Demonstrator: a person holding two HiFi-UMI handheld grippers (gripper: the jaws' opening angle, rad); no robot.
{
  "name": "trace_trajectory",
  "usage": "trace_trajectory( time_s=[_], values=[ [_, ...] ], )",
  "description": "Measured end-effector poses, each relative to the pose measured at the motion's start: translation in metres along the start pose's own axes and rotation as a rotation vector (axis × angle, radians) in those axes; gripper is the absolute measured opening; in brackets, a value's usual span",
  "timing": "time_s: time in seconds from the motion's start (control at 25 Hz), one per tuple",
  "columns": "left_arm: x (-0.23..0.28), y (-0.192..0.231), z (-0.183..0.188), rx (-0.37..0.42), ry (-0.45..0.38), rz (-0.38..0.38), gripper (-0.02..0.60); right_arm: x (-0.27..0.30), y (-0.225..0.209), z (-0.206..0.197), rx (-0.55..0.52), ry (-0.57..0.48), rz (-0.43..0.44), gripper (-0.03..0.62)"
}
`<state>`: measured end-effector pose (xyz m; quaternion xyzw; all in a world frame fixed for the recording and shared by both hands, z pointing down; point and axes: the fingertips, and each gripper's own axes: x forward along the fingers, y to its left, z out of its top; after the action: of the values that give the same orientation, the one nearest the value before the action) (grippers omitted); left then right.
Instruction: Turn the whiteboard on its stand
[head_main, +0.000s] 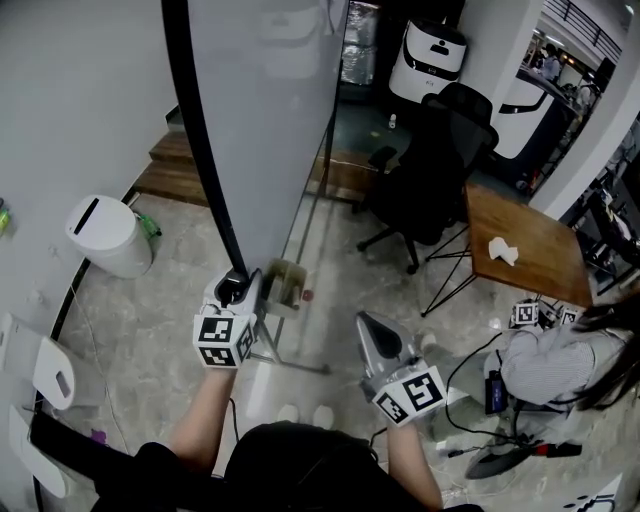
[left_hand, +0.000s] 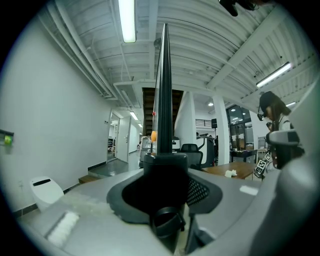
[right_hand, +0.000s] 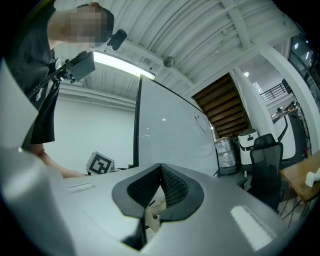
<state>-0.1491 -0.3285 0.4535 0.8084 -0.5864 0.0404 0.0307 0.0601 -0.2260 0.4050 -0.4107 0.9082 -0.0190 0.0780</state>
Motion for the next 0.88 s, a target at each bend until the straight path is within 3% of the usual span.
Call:
trace_trajectory(
  time_s=[0.16, 0.88],
  values=[
    [-0.038, 0.003, 0.004, 0.002, 0.006, -0.010, 0.170, -0.008, 0.025, 0.008, -0.007, 0.003, 0.009, 0.008],
    [-0.077, 0.008, -0.010, 0.034, 0.041, -0.049, 0.175, 0.012, 0.027, -0.007, -0.032, 0.032, 0.057, 0.008]
  ],
)
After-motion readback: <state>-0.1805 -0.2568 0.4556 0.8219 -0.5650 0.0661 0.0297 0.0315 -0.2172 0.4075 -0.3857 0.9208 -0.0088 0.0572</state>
